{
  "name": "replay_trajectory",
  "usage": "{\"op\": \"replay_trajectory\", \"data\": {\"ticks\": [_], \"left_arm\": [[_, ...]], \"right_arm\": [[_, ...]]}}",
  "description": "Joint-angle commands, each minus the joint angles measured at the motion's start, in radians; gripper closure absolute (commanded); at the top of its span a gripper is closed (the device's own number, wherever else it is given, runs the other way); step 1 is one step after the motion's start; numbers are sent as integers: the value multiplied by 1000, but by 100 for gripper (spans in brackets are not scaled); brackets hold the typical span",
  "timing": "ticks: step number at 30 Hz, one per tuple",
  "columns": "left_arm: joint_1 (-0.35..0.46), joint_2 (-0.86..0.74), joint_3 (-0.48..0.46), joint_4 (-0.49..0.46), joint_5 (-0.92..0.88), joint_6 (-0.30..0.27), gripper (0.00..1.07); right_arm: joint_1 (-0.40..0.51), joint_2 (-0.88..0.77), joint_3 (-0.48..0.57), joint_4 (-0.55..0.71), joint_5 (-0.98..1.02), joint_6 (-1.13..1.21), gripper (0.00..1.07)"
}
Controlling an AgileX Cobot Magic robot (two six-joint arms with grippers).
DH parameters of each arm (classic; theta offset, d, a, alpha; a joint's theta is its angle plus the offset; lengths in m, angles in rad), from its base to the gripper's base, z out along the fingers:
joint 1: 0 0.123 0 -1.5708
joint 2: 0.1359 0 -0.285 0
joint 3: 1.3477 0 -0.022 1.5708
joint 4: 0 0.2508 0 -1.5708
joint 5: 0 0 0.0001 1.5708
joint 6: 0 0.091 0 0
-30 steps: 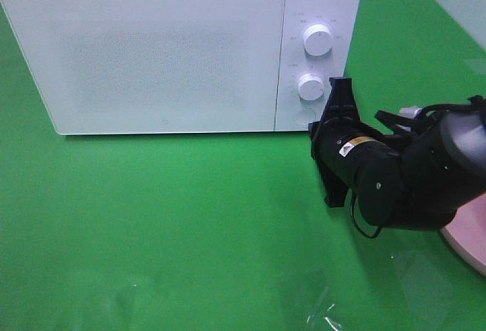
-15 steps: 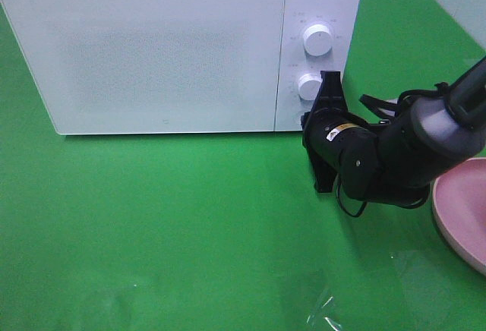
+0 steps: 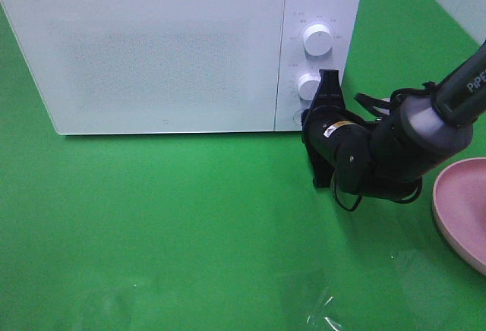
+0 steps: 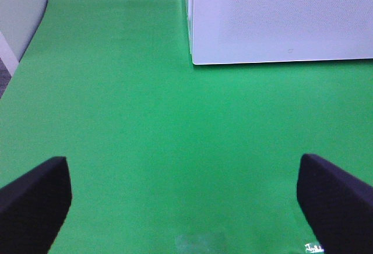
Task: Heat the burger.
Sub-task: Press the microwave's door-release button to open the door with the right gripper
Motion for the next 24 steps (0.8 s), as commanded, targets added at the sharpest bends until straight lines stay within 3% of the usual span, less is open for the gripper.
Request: {"op": "replay_trajectory", "data": {"ticks": [1,24], "left_arm": [[2,-19,2,2,-15,0,9],[2,-19,2,2,-15,0,9]], "right_arm": [[-7,5,-8,0,-10,-14,107],[-7,27,-31,8,-216,-31,107]]}}
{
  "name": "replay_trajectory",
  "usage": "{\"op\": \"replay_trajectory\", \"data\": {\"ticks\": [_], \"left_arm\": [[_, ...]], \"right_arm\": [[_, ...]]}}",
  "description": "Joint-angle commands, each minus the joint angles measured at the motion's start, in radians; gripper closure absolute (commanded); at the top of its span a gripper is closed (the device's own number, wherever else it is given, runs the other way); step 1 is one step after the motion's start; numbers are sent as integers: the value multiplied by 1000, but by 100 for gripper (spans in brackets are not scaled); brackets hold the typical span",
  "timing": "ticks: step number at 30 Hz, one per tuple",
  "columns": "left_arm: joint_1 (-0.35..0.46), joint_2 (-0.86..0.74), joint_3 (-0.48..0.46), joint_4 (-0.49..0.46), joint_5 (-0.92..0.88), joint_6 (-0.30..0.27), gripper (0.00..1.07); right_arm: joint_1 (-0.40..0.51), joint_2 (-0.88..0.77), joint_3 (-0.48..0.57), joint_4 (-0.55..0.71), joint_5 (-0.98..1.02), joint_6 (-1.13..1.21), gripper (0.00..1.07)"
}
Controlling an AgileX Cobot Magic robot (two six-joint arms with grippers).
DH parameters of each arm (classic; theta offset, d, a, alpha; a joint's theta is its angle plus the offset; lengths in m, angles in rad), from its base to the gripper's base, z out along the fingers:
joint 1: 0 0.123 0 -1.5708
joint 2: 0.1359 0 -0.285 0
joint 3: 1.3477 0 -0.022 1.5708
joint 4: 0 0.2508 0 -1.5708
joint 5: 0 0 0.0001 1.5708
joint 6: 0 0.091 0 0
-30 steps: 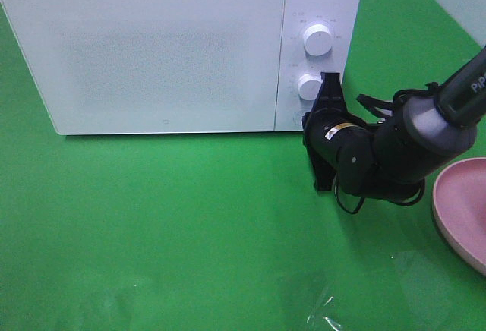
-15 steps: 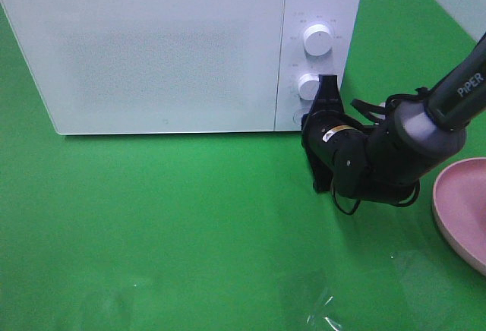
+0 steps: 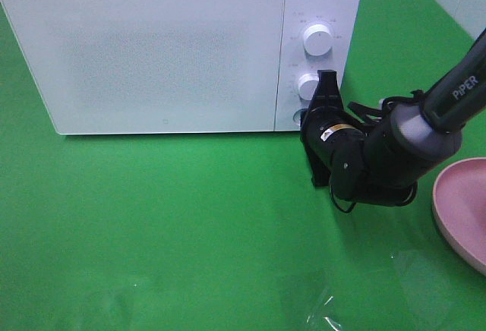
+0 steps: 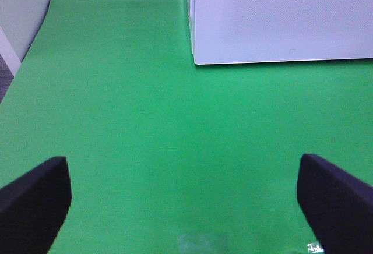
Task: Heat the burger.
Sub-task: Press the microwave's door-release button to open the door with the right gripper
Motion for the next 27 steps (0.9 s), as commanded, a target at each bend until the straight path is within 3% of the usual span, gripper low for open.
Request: {"op": "replay_trajectory", "data": {"ticks": [1,9,16,27], "left_arm": [[2,-19,2,-3,-15,0,9],[2,-19,2,-3,-15,0,9],[2,-19,2,-3,-15,0,9],[2,-19,2,-3,-15,0,9]], "right_arm": [[-11,-9,-17,5,-136,-25,107],[-11,-1,-26,29,-214,-59,107],[-11,48,-100,29,-286,-59,107],[-64,52,-157,25,-317,-95,107]]}}
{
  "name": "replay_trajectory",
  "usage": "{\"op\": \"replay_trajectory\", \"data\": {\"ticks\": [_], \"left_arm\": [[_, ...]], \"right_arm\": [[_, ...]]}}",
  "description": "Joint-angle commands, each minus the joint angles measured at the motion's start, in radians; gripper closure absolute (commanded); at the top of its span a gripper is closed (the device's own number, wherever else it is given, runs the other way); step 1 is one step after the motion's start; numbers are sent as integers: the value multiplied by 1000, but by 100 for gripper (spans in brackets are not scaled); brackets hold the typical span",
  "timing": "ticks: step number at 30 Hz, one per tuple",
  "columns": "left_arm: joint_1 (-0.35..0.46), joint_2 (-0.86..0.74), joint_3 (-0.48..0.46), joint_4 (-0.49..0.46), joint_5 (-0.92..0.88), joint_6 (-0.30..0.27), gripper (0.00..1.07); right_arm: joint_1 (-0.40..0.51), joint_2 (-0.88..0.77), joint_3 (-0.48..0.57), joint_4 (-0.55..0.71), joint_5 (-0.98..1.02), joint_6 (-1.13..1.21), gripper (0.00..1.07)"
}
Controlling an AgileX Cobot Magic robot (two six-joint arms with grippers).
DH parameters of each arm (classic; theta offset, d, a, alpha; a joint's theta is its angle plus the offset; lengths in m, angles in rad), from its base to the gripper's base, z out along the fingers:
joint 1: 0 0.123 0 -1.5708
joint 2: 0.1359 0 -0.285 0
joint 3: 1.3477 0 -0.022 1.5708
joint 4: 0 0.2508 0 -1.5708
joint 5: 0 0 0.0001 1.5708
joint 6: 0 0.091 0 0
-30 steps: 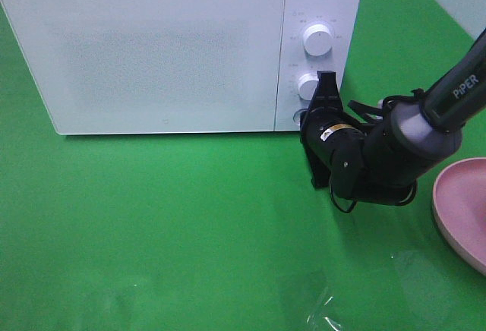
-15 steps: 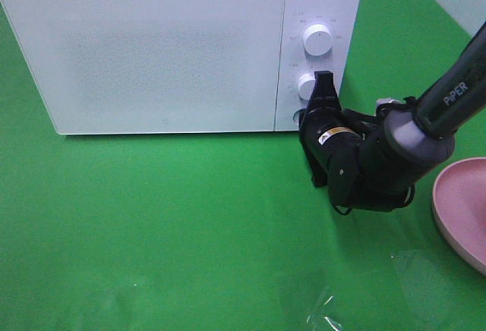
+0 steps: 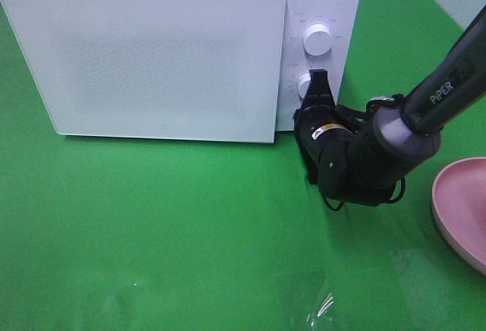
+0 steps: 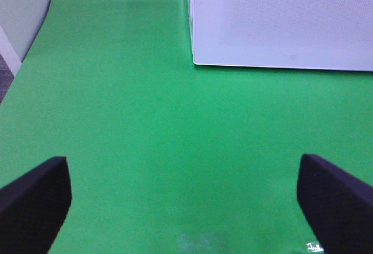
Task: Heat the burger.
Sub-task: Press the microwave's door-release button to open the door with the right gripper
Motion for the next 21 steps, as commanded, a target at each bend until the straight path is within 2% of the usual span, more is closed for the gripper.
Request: {"op": "replay_trajectory", "data": {"ticks": [1,8,21], "left_arm": [[2,-19,2,-4,-15,0,9],[2,-19,2,-4,-15,0,9],[2,-19,2,-4,-15,0,9]], "right_arm": [[-72,-1,-90,-30,-286,-24,107],[-75,-11,-74,-31,-275,-24,107],[-63,-90,35,-51,-48,1,107]]}}
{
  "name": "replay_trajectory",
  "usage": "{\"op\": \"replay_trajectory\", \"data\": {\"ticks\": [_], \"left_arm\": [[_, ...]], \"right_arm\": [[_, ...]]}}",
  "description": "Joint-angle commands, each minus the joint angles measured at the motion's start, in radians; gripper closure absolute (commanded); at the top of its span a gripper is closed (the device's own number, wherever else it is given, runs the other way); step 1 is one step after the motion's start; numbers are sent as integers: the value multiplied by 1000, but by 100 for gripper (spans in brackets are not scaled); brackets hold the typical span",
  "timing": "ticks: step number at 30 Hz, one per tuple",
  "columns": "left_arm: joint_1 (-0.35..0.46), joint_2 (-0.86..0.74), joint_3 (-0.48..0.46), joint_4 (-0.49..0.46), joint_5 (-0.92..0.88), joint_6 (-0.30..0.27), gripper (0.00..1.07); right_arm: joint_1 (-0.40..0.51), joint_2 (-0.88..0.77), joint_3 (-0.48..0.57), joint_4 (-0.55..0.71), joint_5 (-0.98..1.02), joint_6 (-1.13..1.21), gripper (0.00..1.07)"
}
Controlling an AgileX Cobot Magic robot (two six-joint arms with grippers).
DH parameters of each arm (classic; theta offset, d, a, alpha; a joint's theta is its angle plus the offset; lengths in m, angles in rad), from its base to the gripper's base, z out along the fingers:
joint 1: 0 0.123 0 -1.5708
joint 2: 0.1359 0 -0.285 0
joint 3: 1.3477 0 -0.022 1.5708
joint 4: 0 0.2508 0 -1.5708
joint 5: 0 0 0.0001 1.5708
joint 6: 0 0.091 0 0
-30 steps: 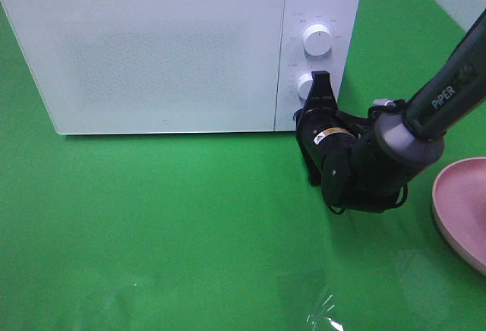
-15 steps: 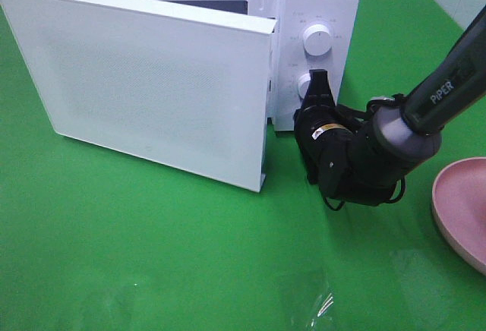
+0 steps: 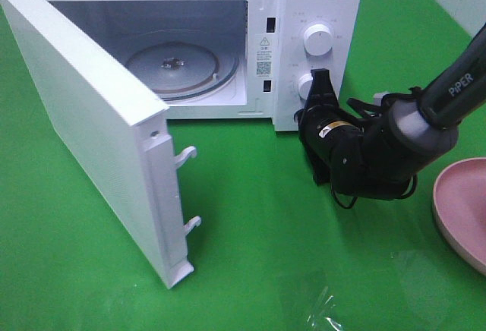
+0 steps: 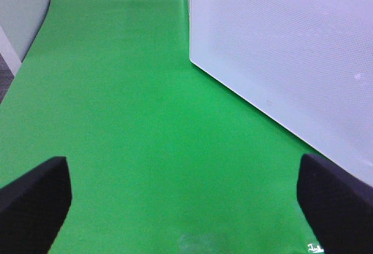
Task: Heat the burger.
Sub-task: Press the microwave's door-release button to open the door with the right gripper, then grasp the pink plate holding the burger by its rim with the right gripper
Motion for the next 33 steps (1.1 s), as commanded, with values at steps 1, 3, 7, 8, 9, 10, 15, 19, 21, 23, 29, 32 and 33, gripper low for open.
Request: {"op": "replay_trajectory", "data": {"ticks": [1,3,7,8,9,10,15,19,21,23,29,32,33], "left_arm": [[2,-19,2,-4,-15,0,9],[2,-19,2,-4,-15,0,9],[2,-19,2,-4,-15,0,9],[2,-19,2,-4,-15,0,9],[2,-19,2,-4,-15,0,9],[2,-19,2,-4,-15,0,9],[2,-19,2,-4,-15,0,9],[2,-19,2,-4,-15,0,9],[2,-19,2,-4,-15,0,9],[2,-19,2,-4,-15,0,9],[2,-19,2,-4,-15,0,9],[2,-19,2,-4,-15,0,9],[2,-19,2,-4,-15,0,9]], "right_arm": [[-31,-60,9,31,-86,3,107],[-31,-78,24,19,-41,3,107],[-31,-102,42,-2,46,2,107],[-31,-120,54,-15,97,2,107],[-31,-120,54,-15,97,2,107],[-31,-137,66,-24,130,-3,107],[-31,-191,105,-31,197,-55,107],[-31,-241,130,-36,301,-127,107],[-31,-265,135,-36,361,-174,107],[-31,-289,135,-40,430,-237,106],[-31,-345,135,-105,544,-394,105],[-31,-391,135,-186,645,-500,104],[-31,-408,135,-235,694,-557,104]]}}
